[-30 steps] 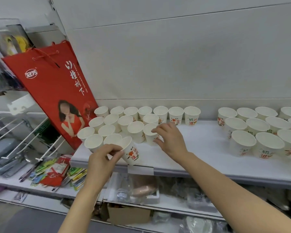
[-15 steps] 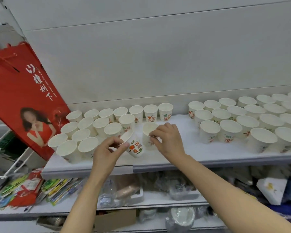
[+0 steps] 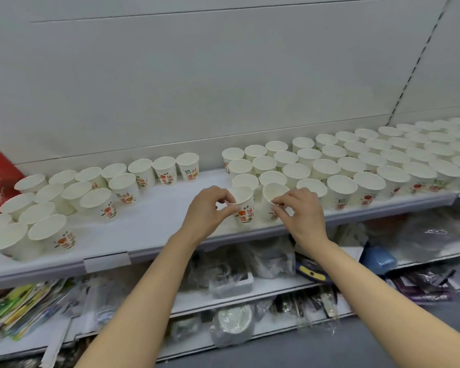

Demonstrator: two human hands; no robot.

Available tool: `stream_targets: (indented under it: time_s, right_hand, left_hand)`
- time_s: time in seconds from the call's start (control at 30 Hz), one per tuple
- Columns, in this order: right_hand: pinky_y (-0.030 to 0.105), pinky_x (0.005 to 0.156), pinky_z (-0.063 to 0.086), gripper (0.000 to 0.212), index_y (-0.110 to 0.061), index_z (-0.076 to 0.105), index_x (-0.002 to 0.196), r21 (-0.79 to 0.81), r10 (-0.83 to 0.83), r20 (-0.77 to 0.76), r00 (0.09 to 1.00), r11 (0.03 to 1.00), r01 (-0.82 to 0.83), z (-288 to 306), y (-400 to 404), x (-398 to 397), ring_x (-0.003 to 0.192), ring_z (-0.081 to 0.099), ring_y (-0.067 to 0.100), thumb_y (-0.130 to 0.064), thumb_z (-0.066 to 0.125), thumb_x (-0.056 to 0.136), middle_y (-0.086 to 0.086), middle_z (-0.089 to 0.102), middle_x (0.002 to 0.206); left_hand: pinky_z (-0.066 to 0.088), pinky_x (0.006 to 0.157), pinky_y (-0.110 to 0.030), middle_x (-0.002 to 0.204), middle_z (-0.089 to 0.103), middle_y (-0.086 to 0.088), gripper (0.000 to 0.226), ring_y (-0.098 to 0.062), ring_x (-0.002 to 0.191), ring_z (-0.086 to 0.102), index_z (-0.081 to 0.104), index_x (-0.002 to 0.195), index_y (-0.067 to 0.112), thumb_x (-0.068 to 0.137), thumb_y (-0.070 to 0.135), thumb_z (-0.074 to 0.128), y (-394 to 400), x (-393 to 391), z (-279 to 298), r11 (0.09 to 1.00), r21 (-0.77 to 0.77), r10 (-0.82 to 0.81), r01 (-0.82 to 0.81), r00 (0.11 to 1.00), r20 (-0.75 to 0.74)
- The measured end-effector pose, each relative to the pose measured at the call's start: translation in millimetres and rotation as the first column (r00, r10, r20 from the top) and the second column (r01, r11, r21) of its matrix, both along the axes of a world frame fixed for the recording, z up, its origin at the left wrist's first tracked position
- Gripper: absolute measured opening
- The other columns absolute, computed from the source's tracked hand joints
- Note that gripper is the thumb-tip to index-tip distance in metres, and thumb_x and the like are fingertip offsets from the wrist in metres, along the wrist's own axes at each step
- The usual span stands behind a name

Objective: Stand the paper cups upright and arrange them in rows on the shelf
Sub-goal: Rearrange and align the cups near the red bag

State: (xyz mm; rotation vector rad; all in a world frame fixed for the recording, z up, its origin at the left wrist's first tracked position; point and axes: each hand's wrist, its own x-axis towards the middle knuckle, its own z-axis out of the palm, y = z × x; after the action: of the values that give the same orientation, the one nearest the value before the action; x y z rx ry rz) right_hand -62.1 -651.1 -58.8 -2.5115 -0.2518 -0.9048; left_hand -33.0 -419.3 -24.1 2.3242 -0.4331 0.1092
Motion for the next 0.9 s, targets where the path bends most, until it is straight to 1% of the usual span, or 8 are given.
stream_targets:
  time_s: [0.1,0.2,0.4,0.47,0.6,0.67,0.77,0.9]
  right_hand:
    - [0.033,0.069,0.033,0.007,-0.018,0.071,0.079,-0.032,0.027,0.017,0.999,0.999,-0.026,-4.0,-11.6,4.1,0.077,0.051,0.023,-0.019,0.077,0.076,-0.003,0.064,0.079]
    - [0.033,0.07,0.033,0.005,-0.018,0.072,0.08,-0.073,0.055,0.042,0.998,0.996,-0.052,-7.9,-18.0,9.2,0.078,0.051,0.025,-0.021,0.075,0.077,-0.004,0.065,0.08]
    - [0.034,0.068,0.036,0.011,-0.018,0.071,0.08,-0.124,0.092,0.016,0.996,0.988,-0.089,-13.2,-25.5,13.9,0.078,0.051,0.024,-0.019,0.079,0.073,-0.002,0.065,0.079]
    - [0.034,0.069,0.038,0.018,-0.017,0.071,0.087,-0.12,0.131,0.001,0.991,0.984,-0.13,-11.4,-28.8,12.8,0.081,0.051,0.024,-0.023,0.08,0.072,-0.002,0.066,0.084]
    - [0.037,0.075,0.042,0.032,-0.02,0.071,0.098,-0.102,0.176,-0.016,0.984,0.979,-0.177,-2.4,-44.4,14.2,0.089,0.052,0.024,-0.029,0.082,0.069,-0.004,0.067,0.094]
    - [0.037,0.075,0.04,0.029,-0.021,0.07,0.096,-0.13,0.19,-0.049,0.981,0.972,-0.195,0.6,-51.5,15.5,0.089,0.052,0.025,-0.029,0.081,0.07,-0.005,0.067,0.093]
    - [0.035,0.072,0.034,0.016,-0.022,0.072,0.087,-0.181,0.215,-0.078,0.974,0.957,-0.226,2.4,-54.3,17.2,0.087,0.053,0.025,-0.025,0.079,0.073,-0.008,0.067,0.086]
    - [0.034,0.071,0.033,0.01,-0.021,0.072,0.083,-0.189,0.234,-0.079,0.969,0.951,-0.245,3.9,-51.7,19.1,0.084,0.053,0.024,-0.023,0.078,0.075,-0.008,0.068,0.082]
  left_hand:
    - [0.052,0.086,-0.035,0.099,0.063,0.012,0.012,-0.008,0.094,0.054,0.066,0.085,0.031,0.084,0.041,0.071,-10.3,6.4,-7.0,0.995,0.1,-0.006,0.002,0.999,0.034]
    - [0.051,0.09,-0.036,0.106,0.064,0.01,0.012,-0.01,0.097,0.053,0.066,0.087,0.032,0.084,0.042,0.07,-17.5,9.1,-10.7,0.985,0.173,0.011,-0.023,0.998,0.067]
    - [0.052,0.091,-0.037,0.11,0.064,0.01,0.011,-0.01,0.099,0.054,0.066,0.089,0.032,0.084,0.041,0.071,-27.9,9.1,-17.2,0.977,0.209,0.02,-0.031,0.998,0.056]
    - [0.051,0.093,-0.037,0.111,0.064,0.011,0.012,-0.01,0.101,0.055,0.066,0.089,0.033,0.082,0.042,0.072,-27.7,8.0,-18.0,0.979,0.199,0.026,-0.033,0.999,0.039]
    - [0.045,0.096,-0.032,0.12,0.059,0.013,0.026,-0.01,0.111,0.049,0.066,0.092,0.035,0.074,0.05,0.077,-31.1,4.4,-16.1,0.98,0.19,0.045,-0.064,0.994,0.104]
    - [0.041,0.096,-0.029,0.125,0.057,0.012,0.026,-0.011,0.115,0.046,0.067,0.094,0.034,0.075,0.049,0.078,-39.2,3.0,-15.1,0.978,0.195,0.049,-0.067,0.994,0.097]
    - [0.039,0.094,-0.025,0.126,0.057,0.011,0.015,-0.009,0.116,0.045,0.069,0.089,0.032,0.08,0.042,0.076,-48.0,3.5,-14.9,0.975,0.204,0.066,-0.082,0.995,0.08]
    - [0.042,0.094,-0.027,0.123,0.059,0.011,0.011,-0.009,0.114,0.047,0.071,0.087,0.031,0.081,0.039,0.075,-48.8,3.7,-14.1,0.976,0.197,0.082,-0.093,0.995,0.065]
